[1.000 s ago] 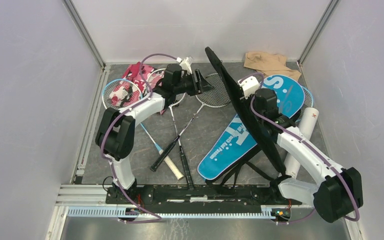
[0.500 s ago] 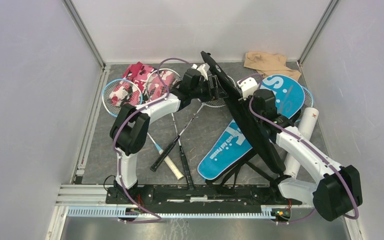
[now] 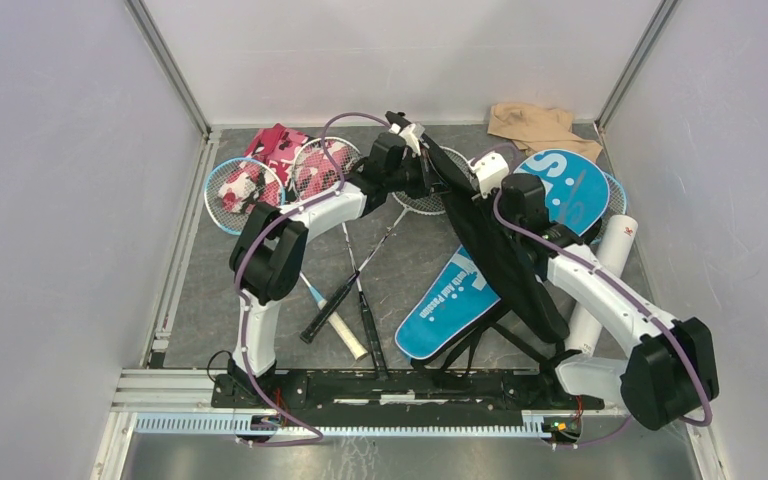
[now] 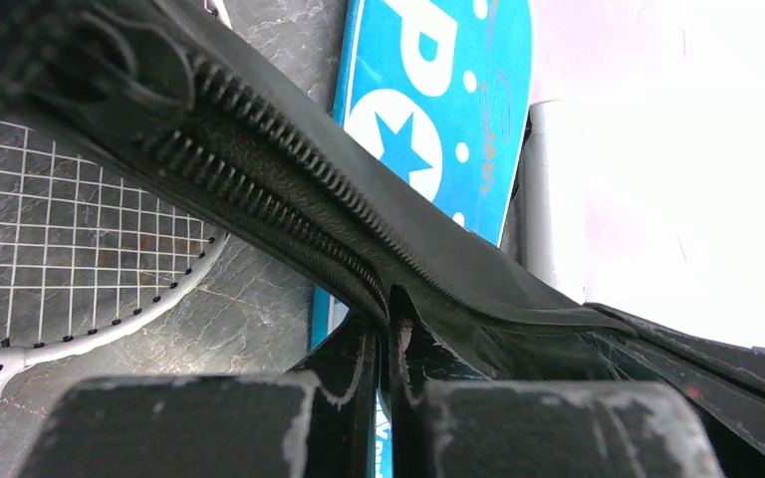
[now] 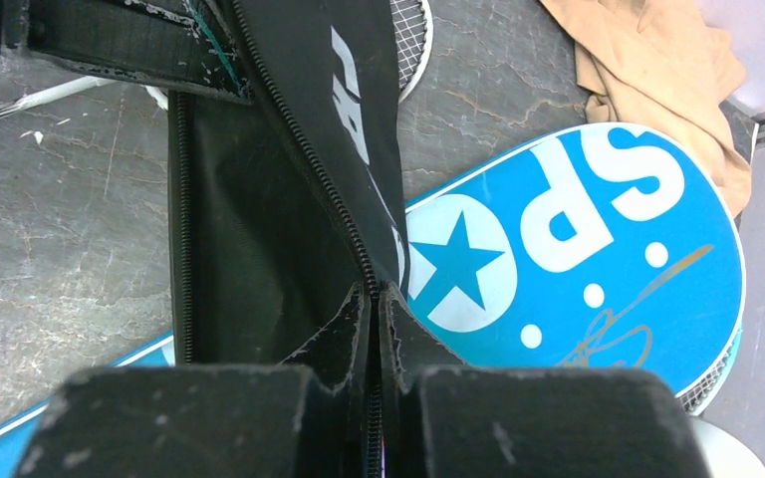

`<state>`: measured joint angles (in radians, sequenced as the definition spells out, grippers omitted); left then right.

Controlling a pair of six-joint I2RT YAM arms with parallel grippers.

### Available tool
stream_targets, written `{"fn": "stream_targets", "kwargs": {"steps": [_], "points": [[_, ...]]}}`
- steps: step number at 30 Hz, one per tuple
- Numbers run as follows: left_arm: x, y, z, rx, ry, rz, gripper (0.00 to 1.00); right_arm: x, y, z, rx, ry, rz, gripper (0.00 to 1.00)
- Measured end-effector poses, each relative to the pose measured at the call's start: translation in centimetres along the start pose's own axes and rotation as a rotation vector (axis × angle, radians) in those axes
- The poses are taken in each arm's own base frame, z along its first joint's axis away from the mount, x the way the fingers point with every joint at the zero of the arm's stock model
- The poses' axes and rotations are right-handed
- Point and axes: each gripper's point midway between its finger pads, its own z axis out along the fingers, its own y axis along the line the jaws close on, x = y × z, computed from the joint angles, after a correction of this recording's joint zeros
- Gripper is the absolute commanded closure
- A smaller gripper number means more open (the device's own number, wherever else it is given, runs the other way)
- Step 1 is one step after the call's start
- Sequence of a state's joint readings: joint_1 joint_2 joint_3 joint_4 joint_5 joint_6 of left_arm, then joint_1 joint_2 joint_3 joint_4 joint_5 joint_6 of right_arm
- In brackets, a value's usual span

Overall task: Pack up the badminton gear
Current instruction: Open the racket bag at the center of the board.

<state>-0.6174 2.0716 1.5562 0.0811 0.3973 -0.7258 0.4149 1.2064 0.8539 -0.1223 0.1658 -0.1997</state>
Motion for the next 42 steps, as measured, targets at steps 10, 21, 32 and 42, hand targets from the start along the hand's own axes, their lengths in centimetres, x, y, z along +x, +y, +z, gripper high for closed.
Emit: {"fn": "stream_targets", "kwargs": {"steps": [10,21,32,42], "points": [[-0.2,-1.2,-0.2,0.040,0.013,0.012,0.98,-0.2,1.2,1.6,-0.075,0.031,-0.043,0.69],[-0.9,-2.8,-0.5,0.083,0.024,0.030,0.98,0.0,1.7,2.6,-0.108,0.063,-0.076,0.67],[-0.9,-2.4,-0.7,0.078,0.029,0.037,0.82,-0.9,0.6,3.5,-0.059,0.069,-0.103,1.00],[-2.0,0.2,-2.0,0.046,0.059,0.105,0.19,-3.4,-3.8,1.8,0.193,0.034,0.047,1.00]]}}
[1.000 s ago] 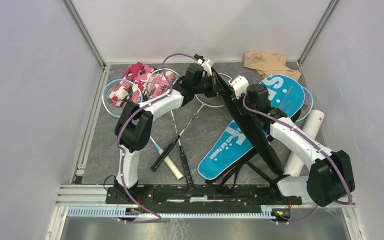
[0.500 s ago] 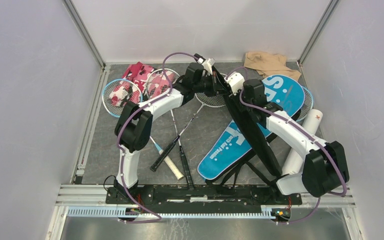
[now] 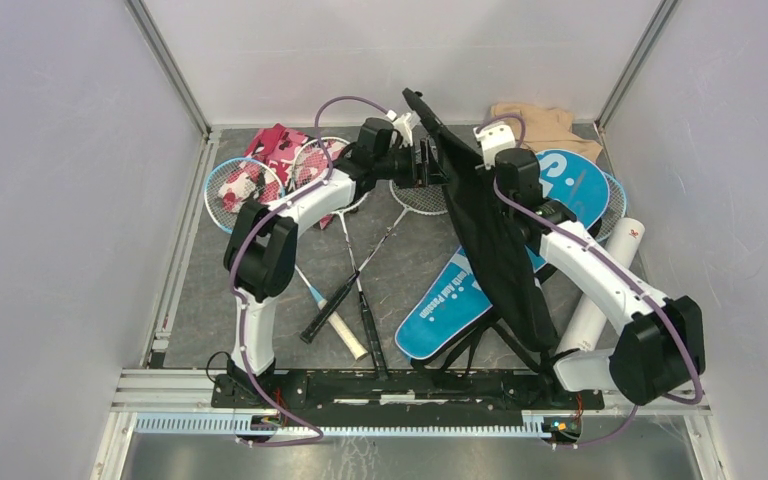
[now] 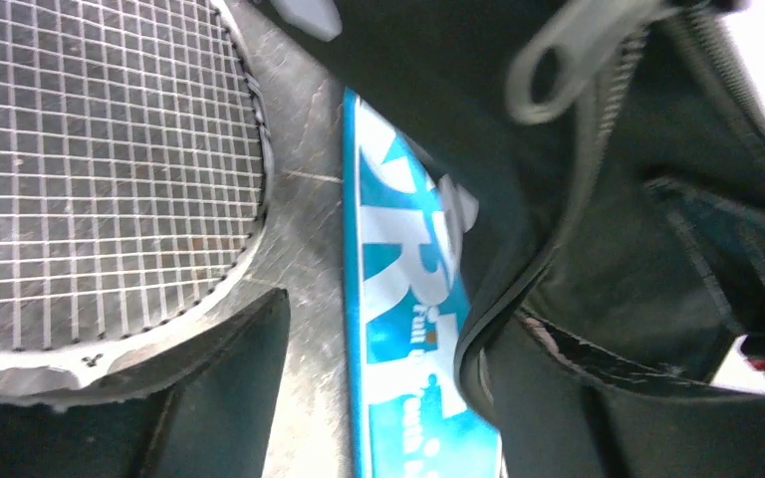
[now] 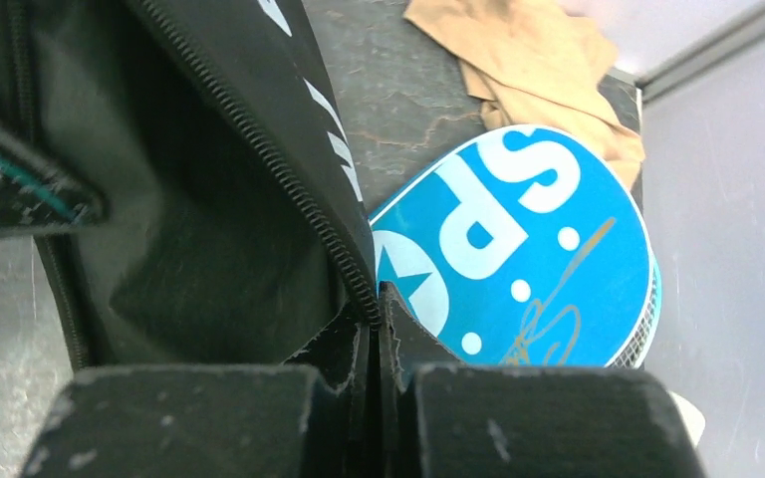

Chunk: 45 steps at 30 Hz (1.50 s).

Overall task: Pack up the badminton gear
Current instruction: Open the racket bag at the center of the board, then pick up the racket from the center of the board.

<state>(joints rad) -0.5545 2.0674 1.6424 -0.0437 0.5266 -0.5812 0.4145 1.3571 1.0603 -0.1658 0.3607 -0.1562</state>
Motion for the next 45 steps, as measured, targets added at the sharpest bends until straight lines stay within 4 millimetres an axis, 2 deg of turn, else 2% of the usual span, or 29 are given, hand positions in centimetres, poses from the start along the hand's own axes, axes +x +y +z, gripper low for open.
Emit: {"fn": "stream_targets", "kwargs": {"steps": [6,9,15,23,31,39,45], "points": [[0.2,1.3,-1.5,-0.040,0.038,0.062,0.06,-0.9,-2.3,-1.1,0.131,-0.027,0.123,1.00],[0.3,1.8,-2.6,-0.066,0.053,0.118,0.03,-0.6,-3.4,-1.3,0.204,-0.018,0.163,1.00],[0.7,4.8,-5.5,-0.184,0.085,0.243,0.02,-0.4,-4.7,-1.6,0.295,-0.016,0.221,1.00],[3.7,9.0,-7.5,-0.286,0.210,0.349,0.18,0.1,-6.0,-1.8,0.390,-0.008,0.267,1.00],[7.8,12.0,-7.4,-0.315,0.364,0.346,0.21,0.6,-5.9,-1.3,0.393,0.006,0.267,1.00],[11.4,13.7,-6.1,-0.266,0.486,0.284,0.39,1.6,-5.8,-1.0,0.395,0.027,0.259,1.00],[11.7,13.1,-5.3,-0.187,0.494,0.252,0.58,2.4,-5.7,-0.8,0.392,0.042,0.251,1.00]]}}
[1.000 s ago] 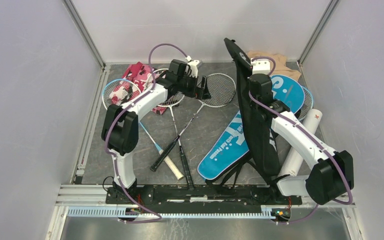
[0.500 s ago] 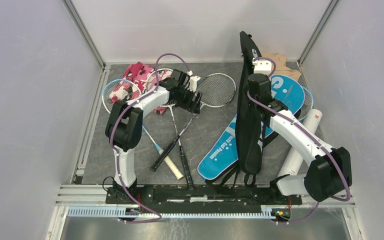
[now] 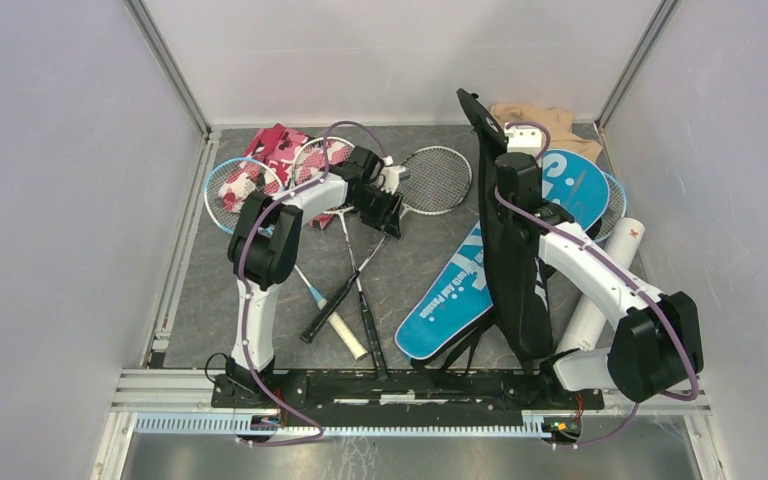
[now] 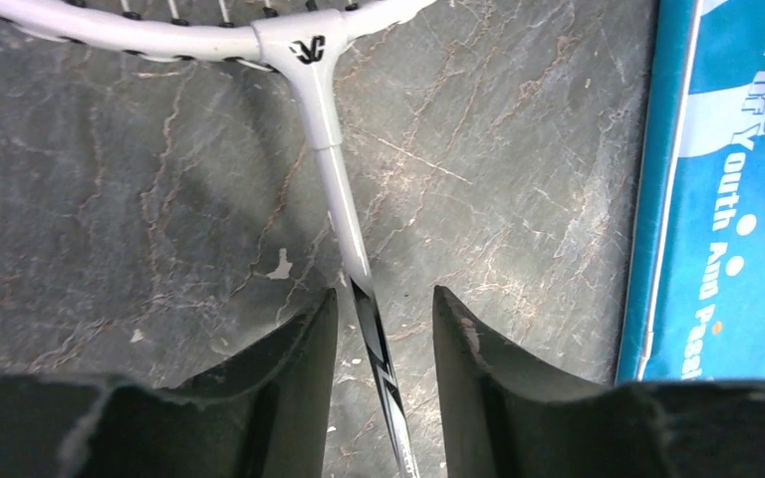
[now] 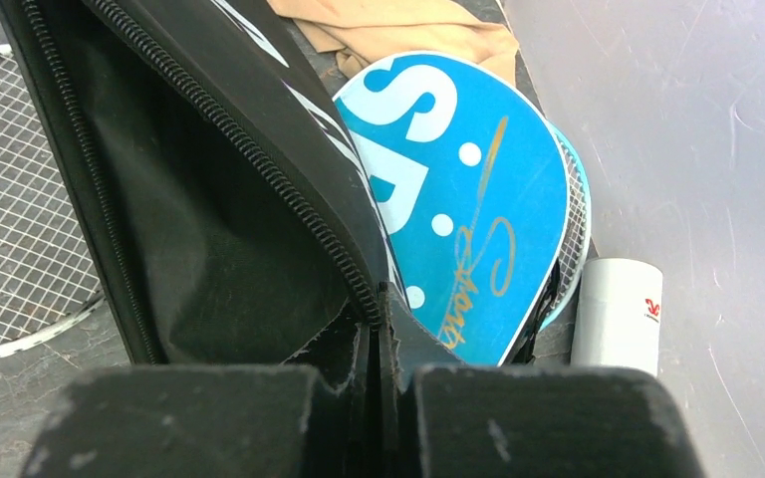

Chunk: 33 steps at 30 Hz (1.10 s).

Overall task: Pack up the badminton gear
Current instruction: Pick up the racket from the center of the board.

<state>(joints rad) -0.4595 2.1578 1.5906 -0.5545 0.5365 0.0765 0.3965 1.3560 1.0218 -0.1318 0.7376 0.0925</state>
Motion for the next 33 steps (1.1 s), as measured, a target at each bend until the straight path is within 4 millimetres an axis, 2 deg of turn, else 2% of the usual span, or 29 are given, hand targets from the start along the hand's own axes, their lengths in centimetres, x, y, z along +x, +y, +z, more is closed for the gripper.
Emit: {"fn": "stream_targets", "kwargs": {"steps": [8,13,17,21,27,33], "points": [[0.4,0.3,-0.1,0.047,0.003,-0.057,0.83,0.9,-0.2,0.2,0.002,0.012,-0.007,1.00],[0.3,0.7,-0.7,0.063,-0.004,-0.101,0.98,0.6,-0.3,0.0,0.004,0.005,0.000,1.00],[0.0,0.4,-1.5,0.073,-0.011,-0.114,0.98,0.6,-0.4,0.0,0.012,0.008,0.001,1.00],[-1.4,-0.8,-3.6,0.075,-0.042,-0.106,0.98,-0.2,-0.5,0.1,0.021,0.003,0.012,1.00],[-4.1,-3.1,-8.5,0.042,-0.135,-0.044,0.98,-1.3,-0.2,0.6,0.037,-0.006,0.028,1.00],[-5.0,-4.1,-13.0,-0.063,-0.189,-0.004,0.98,-1.5,0.2,1.5,0.061,0.012,0.024,1.00]]}}
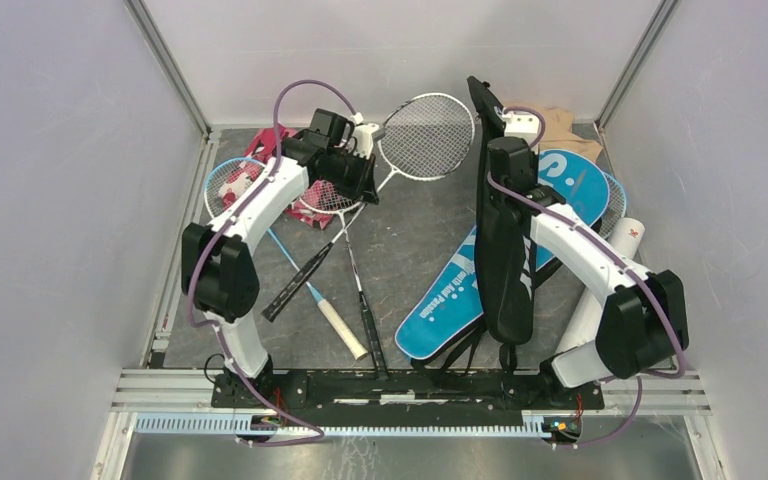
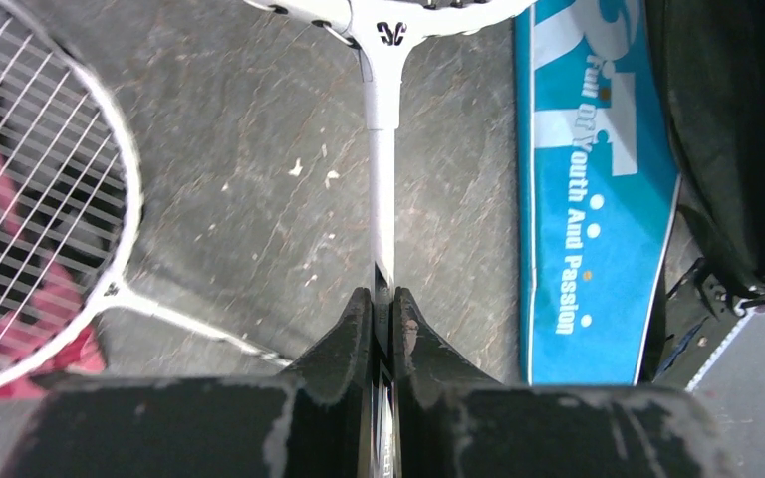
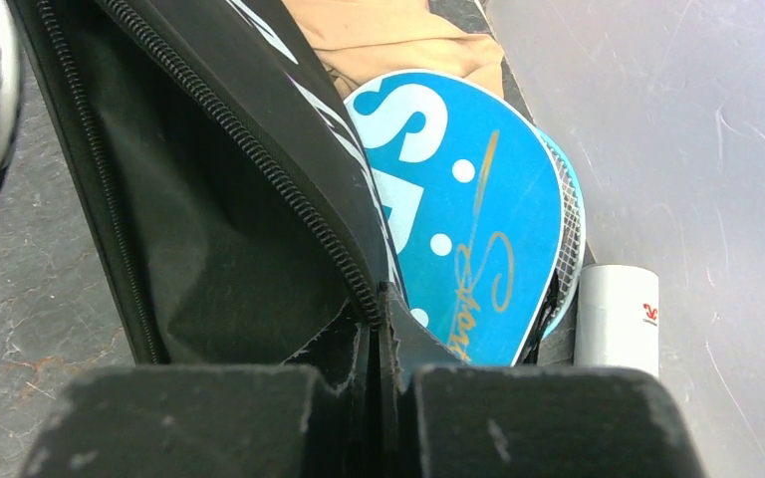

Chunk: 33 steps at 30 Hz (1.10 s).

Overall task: Pack up the badminton gear
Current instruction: Pick up the racket from the center of the board, then place the racket in the racket bag.

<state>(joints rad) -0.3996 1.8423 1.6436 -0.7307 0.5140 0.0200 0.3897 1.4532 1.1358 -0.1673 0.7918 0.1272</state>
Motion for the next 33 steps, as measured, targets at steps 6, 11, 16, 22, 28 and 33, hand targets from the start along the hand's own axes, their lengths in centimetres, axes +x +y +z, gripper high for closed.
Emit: {"fn": "stream_targets", "kwargs": {"steps": [6,11,16,22,28,33], "points": [[1.2,0.2,-2.9,-0.089,0.039,0.042,0.98,0.0,0.7,0.7,0.009,0.023,-0.007,1.00],[3.0,-1.4,-4.2,-0.097,0.080,0.101,0.98,0.5,1.1,1.1,0.010,0.038,-0.012,1.00],[4.3,-4.6,-4.5,-0.054,0.111,0.172,0.98,1.2,1.4,1.4,0.011,0.055,-0.023,1.00],[5.1,-6.5,-3.8,-0.051,0.146,0.223,0.98,1.5,1.5,1.5,0.011,0.064,-0.029,1.00],[5.8,-7.0,-2.1,-0.072,0.195,0.255,0.98,1.6,1.6,1.4,0.002,0.070,-0.031,1.00],[5.3,-8.0,0.0,-0.071,0.224,0.291,0.98,1.7,2.0,1.4,-0.015,0.073,-0.020,1.00]]}}
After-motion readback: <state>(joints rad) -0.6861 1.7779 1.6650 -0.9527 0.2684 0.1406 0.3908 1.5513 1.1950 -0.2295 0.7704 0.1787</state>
